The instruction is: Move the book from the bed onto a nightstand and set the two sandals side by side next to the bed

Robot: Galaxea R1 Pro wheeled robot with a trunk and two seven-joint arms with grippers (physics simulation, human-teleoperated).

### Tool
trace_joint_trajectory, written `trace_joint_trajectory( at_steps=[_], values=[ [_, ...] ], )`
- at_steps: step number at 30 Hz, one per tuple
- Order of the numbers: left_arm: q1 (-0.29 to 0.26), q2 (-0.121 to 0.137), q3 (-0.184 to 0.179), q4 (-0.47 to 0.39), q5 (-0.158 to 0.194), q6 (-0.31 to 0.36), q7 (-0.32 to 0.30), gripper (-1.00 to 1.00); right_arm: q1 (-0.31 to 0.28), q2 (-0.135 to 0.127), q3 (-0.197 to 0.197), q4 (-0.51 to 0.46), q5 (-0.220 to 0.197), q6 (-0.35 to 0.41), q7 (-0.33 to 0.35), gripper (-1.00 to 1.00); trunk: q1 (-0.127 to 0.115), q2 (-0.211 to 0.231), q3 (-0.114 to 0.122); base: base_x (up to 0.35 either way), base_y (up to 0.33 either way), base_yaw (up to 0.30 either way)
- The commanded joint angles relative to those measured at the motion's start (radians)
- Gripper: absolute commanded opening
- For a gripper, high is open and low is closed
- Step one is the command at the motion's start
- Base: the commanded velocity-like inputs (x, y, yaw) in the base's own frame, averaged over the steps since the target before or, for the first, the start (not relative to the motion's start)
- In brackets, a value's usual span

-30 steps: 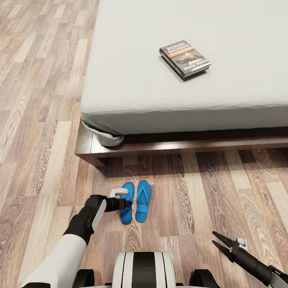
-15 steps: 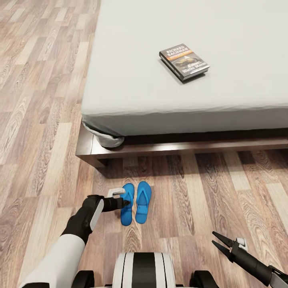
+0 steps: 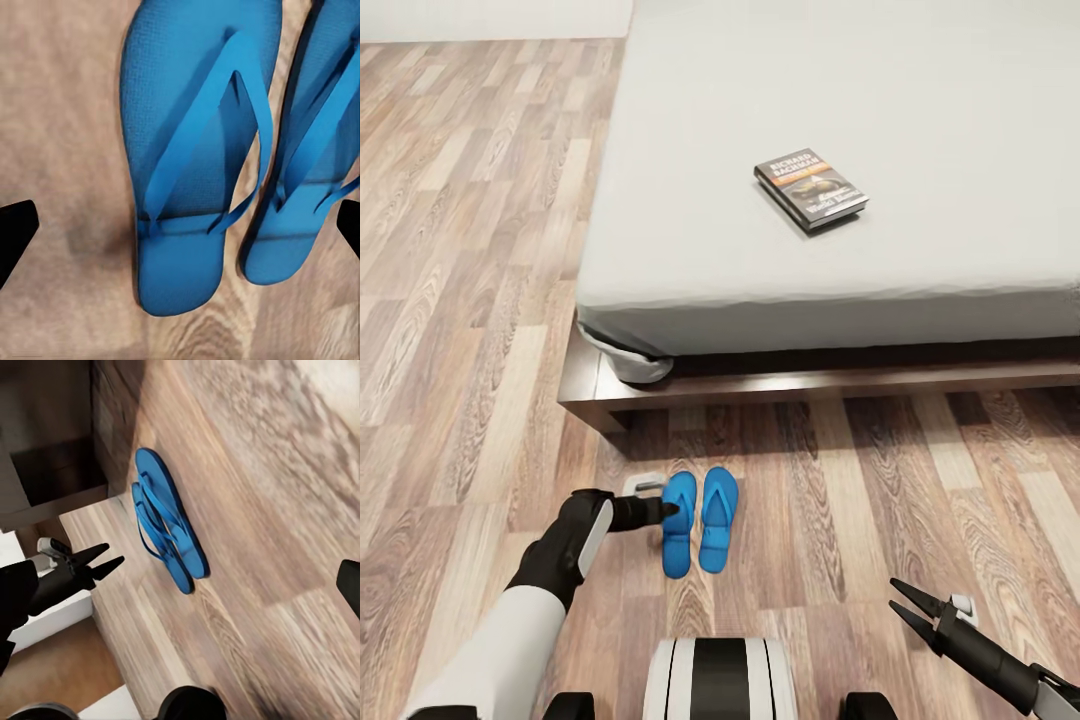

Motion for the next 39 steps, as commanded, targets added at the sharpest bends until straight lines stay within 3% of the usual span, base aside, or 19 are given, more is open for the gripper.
trace_joint_trajectory(
  at_steps=[1,8,17,18,23,28,39],
  values=[
    [0.000,0.003,0.007,0.003,0.008,0.007,-0.006,1.00,0.000,-0.001,0.009,0.000,-0.010,0.010,0.002,1.00,-0.001,0.000,0.003,0.000,0.000,0.000],
    [0.003,0.037,0.030,0.063,0.021,0.005,-0.108,1.00,0.000,0.000,0.007,0.002,-0.011,0.010,-0.005,1.00,-0.004,0.002,0.030,0.000,0.000,0.000],
    [0.005,0.119,0.039,0.238,0.024,-0.044,-0.292,1.00,0.000,0.000,0.003,0.032,-0.012,0.013,-0.008,1.00,-0.008,0.004,0.065,0.000,0.000,0.000],
    [0.005,0.145,0.040,0.282,0.025,-0.083,-0.342,1.00,0.000,0.000,0.003,0.036,-0.012,0.012,-0.008,1.00,-0.008,0.004,0.069,0.000,0.000,0.000],
    [0.005,0.180,0.040,0.331,0.026,-0.117,-0.414,1.00,0.000,0.000,0.004,0.039,-0.013,0.010,-0.008,1.00,-0.010,0.005,0.088,0.000,0.000,0.000],
    [0.005,0.205,0.041,0.361,0.026,-0.131,-0.460,1.00,0.000,0.000,0.004,0.040,-0.014,0.011,-0.008,1.00,-0.013,0.006,0.108,0.000,0.000,0.000],
    [0.005,0.214,0.041,0.372,0.027,-0.136,-0.477,1.00,0.000,0.000,0.004,0.040,-0.014,0.011,-0.008,1.00,-0.018,0.009,0.150,0.000,0.000,0.000]
  ],
)
